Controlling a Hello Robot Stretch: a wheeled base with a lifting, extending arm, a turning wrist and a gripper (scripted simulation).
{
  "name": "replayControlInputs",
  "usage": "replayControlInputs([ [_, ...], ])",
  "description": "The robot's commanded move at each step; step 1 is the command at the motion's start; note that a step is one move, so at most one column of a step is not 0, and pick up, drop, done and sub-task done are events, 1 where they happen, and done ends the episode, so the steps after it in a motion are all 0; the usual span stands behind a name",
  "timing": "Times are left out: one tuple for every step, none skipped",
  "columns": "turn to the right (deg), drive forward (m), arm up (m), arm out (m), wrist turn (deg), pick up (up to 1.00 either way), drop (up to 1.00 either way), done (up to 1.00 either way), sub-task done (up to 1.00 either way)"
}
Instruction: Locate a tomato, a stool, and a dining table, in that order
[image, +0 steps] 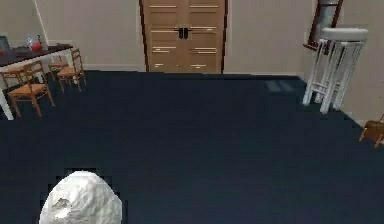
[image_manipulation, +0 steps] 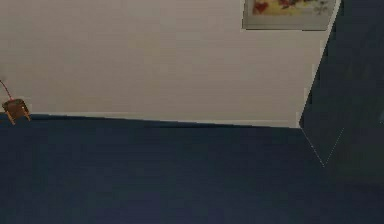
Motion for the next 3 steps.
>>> replayControlInputs([
  [3.0, 0.0, 0.0, 0.0, 0.0, 0.0, 0.0, 0.0, 0.0],
  [0.0, 1.0, 0.0, 0.0, 0.0, 0.0, 0.0, 0.0, 0.0],
  [0.0, 0.4, 0.0, 0.0, 0.0, 0.0, 0.0, 0.0, 0.0],
])
